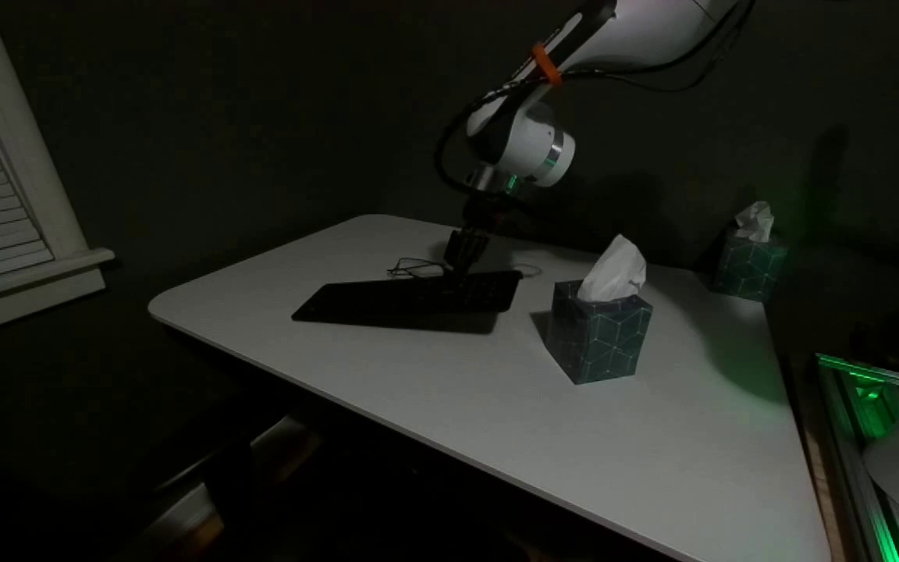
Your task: Move the keyboard to the right
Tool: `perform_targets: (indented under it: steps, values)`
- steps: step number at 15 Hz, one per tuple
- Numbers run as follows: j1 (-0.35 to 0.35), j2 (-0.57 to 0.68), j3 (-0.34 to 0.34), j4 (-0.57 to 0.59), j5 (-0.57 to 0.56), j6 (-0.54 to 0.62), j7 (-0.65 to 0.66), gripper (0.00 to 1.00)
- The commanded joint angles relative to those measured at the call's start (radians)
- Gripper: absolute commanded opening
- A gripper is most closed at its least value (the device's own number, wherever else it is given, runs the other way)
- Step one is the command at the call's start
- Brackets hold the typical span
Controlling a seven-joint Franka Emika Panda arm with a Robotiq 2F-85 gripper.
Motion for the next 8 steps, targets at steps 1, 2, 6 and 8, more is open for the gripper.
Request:
perform_targets:
  steps: [1, 2, 6, 8]
  values:
    - [-0.012, 0.026, -0.044, 0.042, 0.031, 0.029, 0.027, 0.31]
    - [-0.015, 0.033, -0.057, 0.048, 0.028, 0.036, 0.033, 0.31]
    - [-0.026, 0.067, -0.099, 0.062, 0.01, 0.084, 0.06, 0.31]
    - [-0.034, 0.085, -0.115, 0.07, -0.001, 0.121, 0.09, 0.31]
